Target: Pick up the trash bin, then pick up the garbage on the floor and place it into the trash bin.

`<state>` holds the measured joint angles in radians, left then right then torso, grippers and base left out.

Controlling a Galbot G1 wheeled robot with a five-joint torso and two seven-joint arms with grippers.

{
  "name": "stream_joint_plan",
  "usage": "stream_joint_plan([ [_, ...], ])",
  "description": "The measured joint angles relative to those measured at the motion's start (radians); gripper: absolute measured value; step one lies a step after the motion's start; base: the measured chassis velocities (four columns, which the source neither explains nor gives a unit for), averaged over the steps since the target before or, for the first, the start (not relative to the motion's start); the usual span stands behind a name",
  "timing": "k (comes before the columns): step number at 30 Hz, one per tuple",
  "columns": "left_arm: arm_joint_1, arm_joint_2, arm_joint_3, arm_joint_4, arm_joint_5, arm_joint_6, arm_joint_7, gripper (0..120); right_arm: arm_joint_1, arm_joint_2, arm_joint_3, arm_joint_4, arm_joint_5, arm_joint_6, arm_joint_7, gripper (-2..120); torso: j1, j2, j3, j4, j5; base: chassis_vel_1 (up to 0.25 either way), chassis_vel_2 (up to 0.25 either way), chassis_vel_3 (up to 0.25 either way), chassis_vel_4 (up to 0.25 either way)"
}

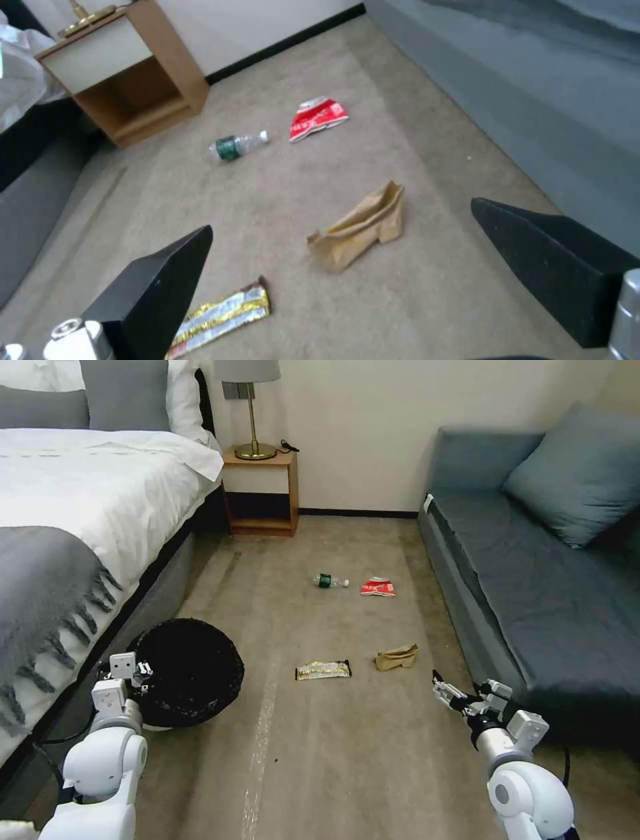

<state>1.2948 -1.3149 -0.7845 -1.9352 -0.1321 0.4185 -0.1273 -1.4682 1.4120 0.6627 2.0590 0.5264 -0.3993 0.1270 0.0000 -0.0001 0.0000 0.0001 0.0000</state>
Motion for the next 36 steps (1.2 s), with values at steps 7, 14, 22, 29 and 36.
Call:
stream_joint_plan([
  [7,-0.006,0.002,0.004,0.007,-0.003,-0.009,0.007,4,0.006,0.003,-0.003,-0.007,-0.001,0.000,-0.001,100,0.000,0.000,0.000,-0.0003,0.0000,-0.142,0.144,0.146,-0.149],
  [14,-0.014,0.005,0.013,0.015,-0.003,-0.015,0.016,4,0.006,0.007,-0.004,-0.010,-0.001,0.000,-0.001,100,0.000,0.000,0.000,0.0000,0.0000,-0.134,0.141,0.149,-0.130],
  [22,-0.022,0.005,0.018,0.016,-0.003,-0.016,0.020,4,0.000,0.008,-0.001,-0.011,-0.001,0.004,-0.001,100,0.000,0.000,0.000,-0.0002,0.0000,-0.138,0.151,0.137,-0.139],
  [29,-0.021,0.006,0.019,0.016,-0.003,-0.019,0.022,4,0.000,0.008,-0.003,-0.011,-0.002,0.005,-0.001,100,0.000,0.000,0.000,0.0000,0.0000,-0.144,0.143,0.142,-0.130],
  [36,-0.022,0.008,0.018,0.018,-0.003,-0.021,0.026,4,0.003,0.004,-0.009,-0.018,-0.003,0.004,-0.002,100,0.000,0.000,0.000,-0.0004,-0.0001,-0.144,0.139,0.137,-0.153],
])
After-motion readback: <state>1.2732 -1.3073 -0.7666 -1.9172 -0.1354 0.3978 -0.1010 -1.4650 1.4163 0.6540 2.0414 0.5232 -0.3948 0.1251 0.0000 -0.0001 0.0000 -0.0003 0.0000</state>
